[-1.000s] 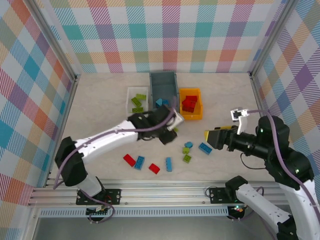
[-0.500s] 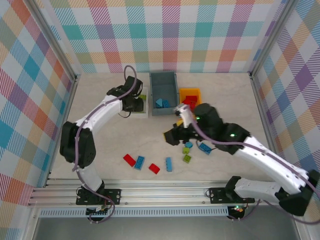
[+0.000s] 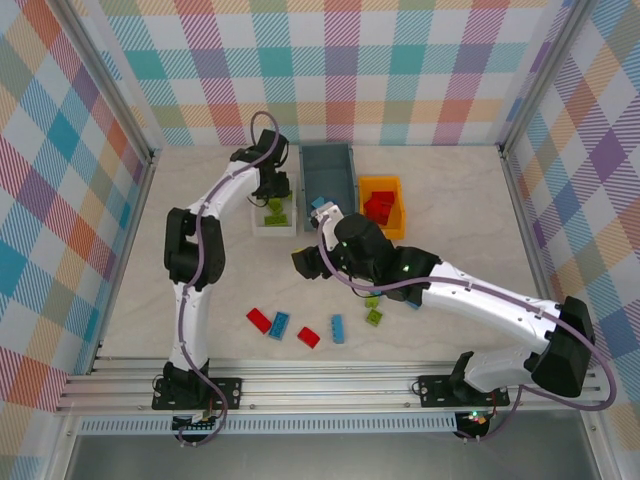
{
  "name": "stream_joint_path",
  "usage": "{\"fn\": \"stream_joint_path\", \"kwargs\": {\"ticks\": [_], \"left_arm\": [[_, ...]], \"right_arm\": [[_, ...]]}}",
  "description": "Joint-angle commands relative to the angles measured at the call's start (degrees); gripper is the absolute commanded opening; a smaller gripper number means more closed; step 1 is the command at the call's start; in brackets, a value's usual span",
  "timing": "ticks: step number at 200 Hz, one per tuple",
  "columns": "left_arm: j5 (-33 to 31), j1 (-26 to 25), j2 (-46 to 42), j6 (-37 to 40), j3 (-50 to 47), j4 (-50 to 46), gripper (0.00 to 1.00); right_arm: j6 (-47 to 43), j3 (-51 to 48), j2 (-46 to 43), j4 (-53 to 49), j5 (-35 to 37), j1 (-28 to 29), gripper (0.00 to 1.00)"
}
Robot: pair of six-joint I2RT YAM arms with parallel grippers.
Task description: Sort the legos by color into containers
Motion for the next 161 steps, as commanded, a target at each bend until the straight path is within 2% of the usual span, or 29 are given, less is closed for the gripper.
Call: {"fn": "stream_joint_path", "kwargs": {"ticks": [1, 25, 50, 65, 85, 101, 116, 131, 145, 161], "left_arm": [[2.2, 0.3, 0.8, 1.1, 1.8, -2.9, 0.53], [2.4, 0.3, -2.3, 0.6, -1.3, -1.4, 0.60], [2.3, 0.4, -7.1, -0.2, -4.4, -0.1, 0.60], [2.4, 0.3, -11.1, -1.4, -7.1, 1.3, 0.59], [3.1, -0.8, -17.5, -3.0, -11.8, 3.6, 0.59], [3.2, -3.1, -23.8, -3.5, -16.9, 6.1, 0.59], [4.7, -7.0, -30.6, -2.9, -23.9, 9.7, 0.60], [5.1, -12.7, -37.3, -4.6, -31.6, 13.1, 0.60], [4.0, -20.2, -43.5, -7.2, -38.9, 16.6, 0.60], [1.3, -30.0, -49.5, -11.3, -47.1, 22.2, 0.60]], "right_arm": [[1.3, -0.8, -1.6, 1.7, 0.8, 0.1, 0.75], [2.0, -1.4, -1.4, 1.5, 1.4, 0.1, 0.75], [3.5, -2.2, -2.1, 0.7, 3.3, 0.1, 0.75], [5.9, -3.2, -3.2, -1.1, 6.7, 0.0, 0.73], [14.0, -4.7, -5.3, -8.5, 14.5, -0.9, 0.70], [26.7, -5.1, -6.6, -20.5, 20.1, -3.5, 0.68], [33.7, -6.3, -7.1, -28.6, 18.6, -8.3, 0.66], [35.5, -7.6, -6.7, -33.2, 14.7, -13.8, 0.66], [34.1, -8.8, -6.3, -35.6, 11.7, -18.1, 0.68], [31.1, -9.9, -5.6, -37.8, 10.3, -20.4, 0.71]]}}
